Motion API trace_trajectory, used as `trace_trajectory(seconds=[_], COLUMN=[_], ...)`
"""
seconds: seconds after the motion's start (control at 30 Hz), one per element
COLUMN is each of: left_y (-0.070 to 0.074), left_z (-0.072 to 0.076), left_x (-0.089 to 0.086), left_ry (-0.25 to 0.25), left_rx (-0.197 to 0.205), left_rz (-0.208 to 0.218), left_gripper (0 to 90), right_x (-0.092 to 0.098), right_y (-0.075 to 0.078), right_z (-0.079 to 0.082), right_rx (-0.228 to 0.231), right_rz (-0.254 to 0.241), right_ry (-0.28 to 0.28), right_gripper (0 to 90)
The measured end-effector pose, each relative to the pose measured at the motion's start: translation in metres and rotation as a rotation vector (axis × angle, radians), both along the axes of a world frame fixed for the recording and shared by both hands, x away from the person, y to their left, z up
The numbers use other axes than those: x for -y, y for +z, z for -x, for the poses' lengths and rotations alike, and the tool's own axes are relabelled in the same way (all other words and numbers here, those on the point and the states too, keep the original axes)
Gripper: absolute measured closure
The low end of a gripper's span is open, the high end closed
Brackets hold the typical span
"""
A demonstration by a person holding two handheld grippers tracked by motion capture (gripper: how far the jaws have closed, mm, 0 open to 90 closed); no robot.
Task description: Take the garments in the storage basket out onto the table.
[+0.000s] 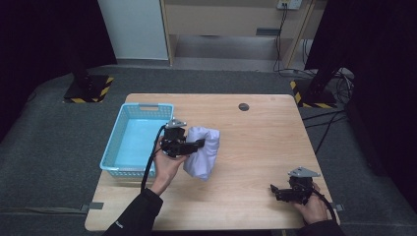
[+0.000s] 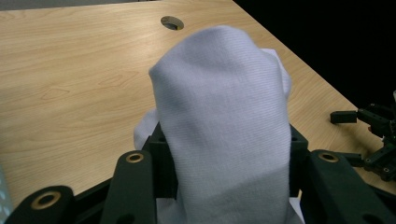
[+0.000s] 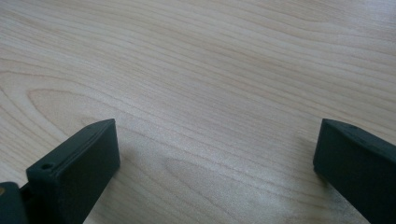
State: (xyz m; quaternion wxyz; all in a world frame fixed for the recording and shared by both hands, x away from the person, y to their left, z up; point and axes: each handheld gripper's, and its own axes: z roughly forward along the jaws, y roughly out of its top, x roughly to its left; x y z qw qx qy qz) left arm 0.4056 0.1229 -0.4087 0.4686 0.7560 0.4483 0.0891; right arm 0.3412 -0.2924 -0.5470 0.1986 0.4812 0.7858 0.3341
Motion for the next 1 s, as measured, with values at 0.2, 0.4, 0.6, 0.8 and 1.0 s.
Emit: trace_trajectory(seconds=[0.2,0.4,0.6,0.8,1.0], left_y=[-0.003,-0.009,-0.012,-0.017,-0.022], left_z=[-0.002,-0.003,-0.003,-0.004,-0.006], left_x=[0.009,0.013,0.015,0.021,0.026], left_ry=[-0.013,-0.026,-0.027,-0.037,-0.045], left_rx=[0.0,-0.009,-0.012,-0.02,-0.029], left_rz=[0.014,0.005,0.002,-0.004,-0.017], left_gripper=[53.2,53.2,53.2,53.1,53.1], right_x=[0.0,0.0,0.0,0.0,0.0], right_y=[0.0,0.0,0.0,0.0,0.0], right_z=[0.0,0.0,0.0,0.0,0.0], right_rx=[0.0,0.0,0.001,0.0,0.0], right_rz=[0.0,-0.001,-0.001,-0.001,-0.001], right_ry=[0.0,0.0,0.001,0.001,0.0], right_gripper=[0.6,0.7,0.7,0.7,0.7])
